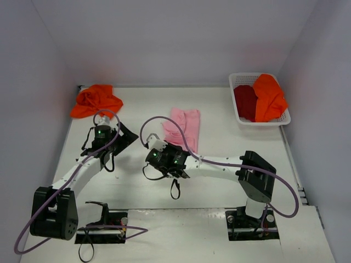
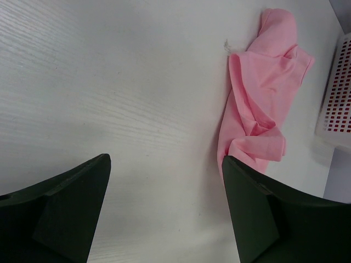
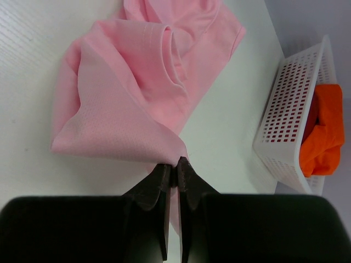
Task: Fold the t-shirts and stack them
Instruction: Fold the tshirt
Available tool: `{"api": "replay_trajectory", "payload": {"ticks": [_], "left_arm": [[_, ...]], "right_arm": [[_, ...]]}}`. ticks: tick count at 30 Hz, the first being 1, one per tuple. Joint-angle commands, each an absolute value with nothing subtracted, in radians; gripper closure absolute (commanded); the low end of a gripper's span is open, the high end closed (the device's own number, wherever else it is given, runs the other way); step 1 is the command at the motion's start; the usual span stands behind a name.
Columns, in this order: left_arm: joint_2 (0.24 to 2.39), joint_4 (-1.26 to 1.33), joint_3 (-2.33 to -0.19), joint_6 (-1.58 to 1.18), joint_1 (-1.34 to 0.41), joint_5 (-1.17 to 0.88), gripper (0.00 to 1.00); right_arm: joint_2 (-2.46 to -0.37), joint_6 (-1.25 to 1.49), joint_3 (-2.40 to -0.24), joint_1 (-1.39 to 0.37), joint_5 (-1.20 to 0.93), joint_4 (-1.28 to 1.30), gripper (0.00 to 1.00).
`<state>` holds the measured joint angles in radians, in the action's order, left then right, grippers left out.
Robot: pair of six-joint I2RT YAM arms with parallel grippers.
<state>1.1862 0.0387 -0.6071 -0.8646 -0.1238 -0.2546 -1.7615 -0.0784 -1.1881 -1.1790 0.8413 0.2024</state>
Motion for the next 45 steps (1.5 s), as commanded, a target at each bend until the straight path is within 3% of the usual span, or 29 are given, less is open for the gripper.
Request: {"api": "replay_trajectory", "payload": {"ticks": [1, 45], "left_arm": [[1.157, 0.067, -0.621, -0.862, -0.117, -0.267, 0.23], [1.220, 0.117, -0.607, -0.862, -0.109, -0.268, 0.23]], "right_arm": [[-1.690, -0.116, -1.247, -1.149, 0.871, 0.189, 1.00], [-1.807, -0.351, -1.454, -0.861, 0.646, -0.057, 1.00]]}}
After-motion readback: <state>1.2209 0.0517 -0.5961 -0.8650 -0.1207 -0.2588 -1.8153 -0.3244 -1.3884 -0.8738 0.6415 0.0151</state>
